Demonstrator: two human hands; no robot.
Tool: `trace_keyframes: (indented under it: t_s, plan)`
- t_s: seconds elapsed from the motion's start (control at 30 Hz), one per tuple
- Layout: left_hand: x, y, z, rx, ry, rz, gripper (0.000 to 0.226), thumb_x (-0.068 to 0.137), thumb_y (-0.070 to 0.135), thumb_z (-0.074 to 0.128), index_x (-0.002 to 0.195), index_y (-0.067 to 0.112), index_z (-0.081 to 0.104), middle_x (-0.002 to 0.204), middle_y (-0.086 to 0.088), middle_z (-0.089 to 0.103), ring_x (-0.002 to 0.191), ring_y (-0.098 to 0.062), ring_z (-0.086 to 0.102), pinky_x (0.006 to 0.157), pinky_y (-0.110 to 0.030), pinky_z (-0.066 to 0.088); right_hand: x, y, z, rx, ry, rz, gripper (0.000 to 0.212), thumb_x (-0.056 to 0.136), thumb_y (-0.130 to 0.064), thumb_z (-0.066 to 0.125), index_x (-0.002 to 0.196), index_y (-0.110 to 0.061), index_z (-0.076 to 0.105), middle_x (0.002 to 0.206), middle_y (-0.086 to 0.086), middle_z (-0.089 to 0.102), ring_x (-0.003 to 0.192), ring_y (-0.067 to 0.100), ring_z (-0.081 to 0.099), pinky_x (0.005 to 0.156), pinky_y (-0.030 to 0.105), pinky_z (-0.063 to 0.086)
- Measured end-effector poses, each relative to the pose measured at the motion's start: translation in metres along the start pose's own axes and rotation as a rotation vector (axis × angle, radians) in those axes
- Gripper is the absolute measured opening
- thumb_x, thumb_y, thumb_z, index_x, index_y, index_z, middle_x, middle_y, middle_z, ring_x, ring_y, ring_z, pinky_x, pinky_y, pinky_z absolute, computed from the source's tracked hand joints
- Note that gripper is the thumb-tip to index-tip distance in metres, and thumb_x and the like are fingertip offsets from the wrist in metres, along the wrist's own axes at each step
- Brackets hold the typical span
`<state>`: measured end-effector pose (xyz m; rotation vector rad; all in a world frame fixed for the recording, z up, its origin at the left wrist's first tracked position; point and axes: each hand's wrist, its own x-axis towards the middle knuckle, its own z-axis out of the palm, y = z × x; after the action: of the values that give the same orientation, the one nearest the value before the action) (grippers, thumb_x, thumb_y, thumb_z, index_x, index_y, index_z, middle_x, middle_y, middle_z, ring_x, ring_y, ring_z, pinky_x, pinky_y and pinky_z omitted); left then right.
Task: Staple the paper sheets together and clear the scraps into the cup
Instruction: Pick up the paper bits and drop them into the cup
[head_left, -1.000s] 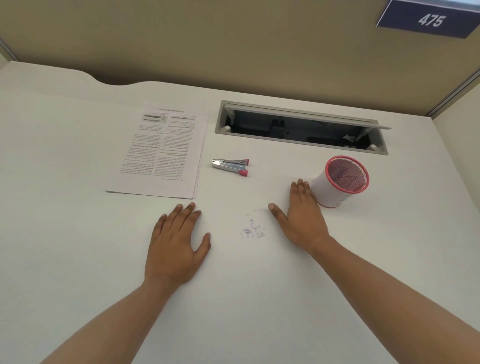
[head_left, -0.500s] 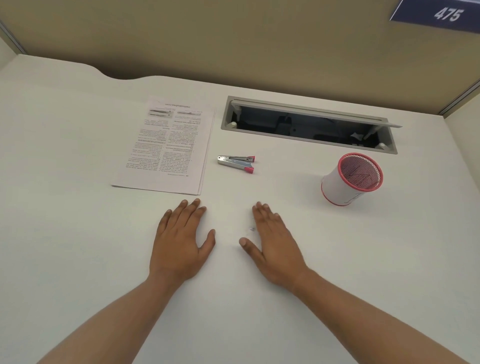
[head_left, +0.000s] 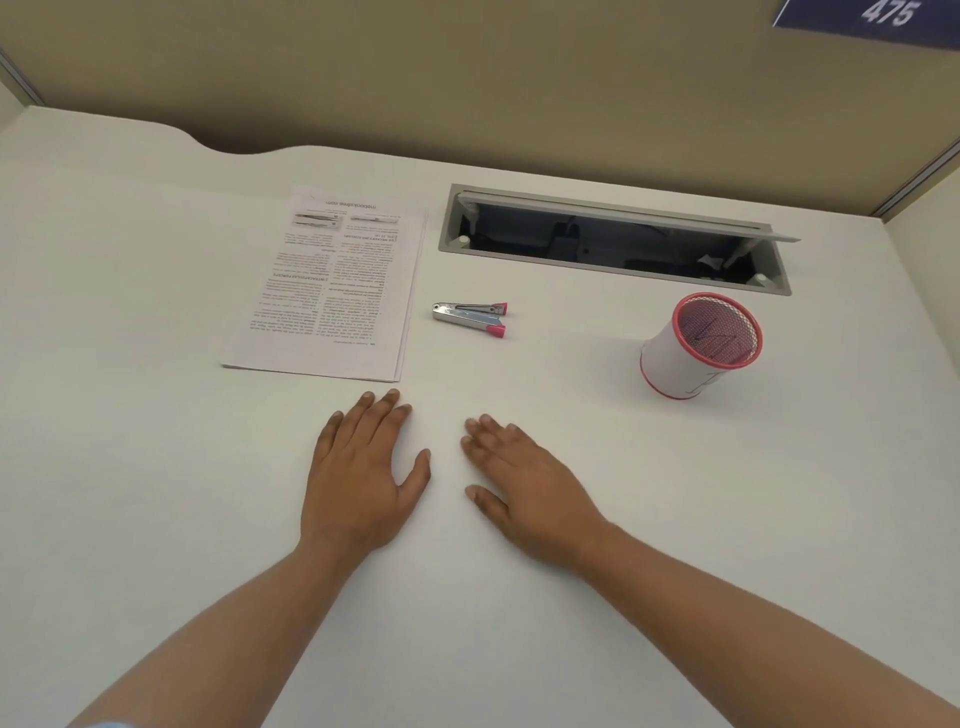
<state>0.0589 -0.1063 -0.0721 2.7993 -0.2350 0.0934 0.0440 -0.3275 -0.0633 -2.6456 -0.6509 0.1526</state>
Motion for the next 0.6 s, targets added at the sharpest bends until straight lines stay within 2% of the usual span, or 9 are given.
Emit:
trace_keyframes:
  t_s: [0.1,0.17,0.27,0.37,0.43,0.5,0.6]
  plan:
    - [0.0,0.0,0.0,-0.005,-0.002,-0.002,0.06,0.091,0.054,0.041,0.14,0.021,0.053,0.155,0.004,0.047,0.148,-0.019,0.036,0.123,-0.043,0.022,-0.008,0.015,-0.002,-0.061,0.096,-0.05,0.038,0.096,-0.024,0.044,0.125,-0.011,0.065,0.138,0.006,0.059,0.132,0.02,0.05,0.112,0.037,0.037]
    - [0.001,0.0,0.0,-0.013,-0.009,-0.005,0.06,0.091,0.054,0.04,0.14,0.022,0.053,0.156,0.005,0.046,0.148,-0.019,0.035,0.123,-0.043,0.022,-0.007,0.025,-0.01,-0.048,0.135,-0.014,0.036,0.094,-0.022,0.044,0.118,-0.011,0.069,0.134,0.006,0.063,0.128,0.022,0.055,0.108,0.042,0.043]
    - [0.0,-0.001,0.0,-0.02,-0.004,-0.006,0.06,0.091,0.054,0.04,0.14,0.022,0.052,0.156,0.005,0.045,0.148,-0.018,0.034,0.123,-0.043,0.021,-0.005,0.033,-0.026,0.147,0.235,0.144,0.034,0.096,-0.022,0.045,0.123,-0.013,0.064,0.141,0.003,0.055,0.137,0.016,0.043,0.116,0.034,0.029]
    - [0.0,-0.001,0.001,-0.018,-0.001,-0.003,0.06,0.091,0.054,0.041,0.141,0.022,0.052,0.156,0.006,0.045,0.148,-0.018,0.034,0.123,-0.043,0.021,-0.002,0.045,-0.041,0.303,0.373,0.406,0.038,0.1,-0.022,0.046,0.136,-0.012,0.053,0.149,0.003,0.045,0.142,0.014,0.033,0.117,0.026,0.019]
    - [0.0,-0.001,0.001,-0.016,-0.005,-0.006,0.06,0.091,0.054,0.041,0.141,0.022,0.052,0.156,0.006,0.045,0.149,-0.018,0.034,0.124,-0.042,0.021,-0.001,0.052,-0.042,0.27,0.335,0.552,0.047,0.101,-0.028,0.042,0.144,-0.009,0.041,0.156,0.006,0.035,0.147,0.017,0.024,0.119,0.027,0.014]
    - [0.0,-0.001,0.001,-0.014,-0.004,-0.006,0.06,0.091,0.054,0.041,0.141,0.022,0.052,0.156,0.006,0.045,0.149,-0.018,0.034,0.123,-0.042,0.021,0.001,0.048,-0.036,0.182,0.249,0.551,0.057,0.101,-0.038,0.035,0.149,-0.007,0.032,0.159,0.009,0.027,0.149,0.019,0.016,0.121,0.029,0.007]
    - [0.0,0.0,0.001,-0.013,0.0,-0.005,0.059,0.091,0.053,0.042,0.14,0.022,0.053,0.156,0.005,0.046,0.148,-0.019,0.035,0.123,-0.042,0.021,0.001,0.026,-0.023,0.128,0.149,0.4,0.07,0.095,-0.051,0.022,0.15,-0.008,0.029,0.161,0.007,0.023,0.15,0.018,0.013,0.12,0.029,0.003]
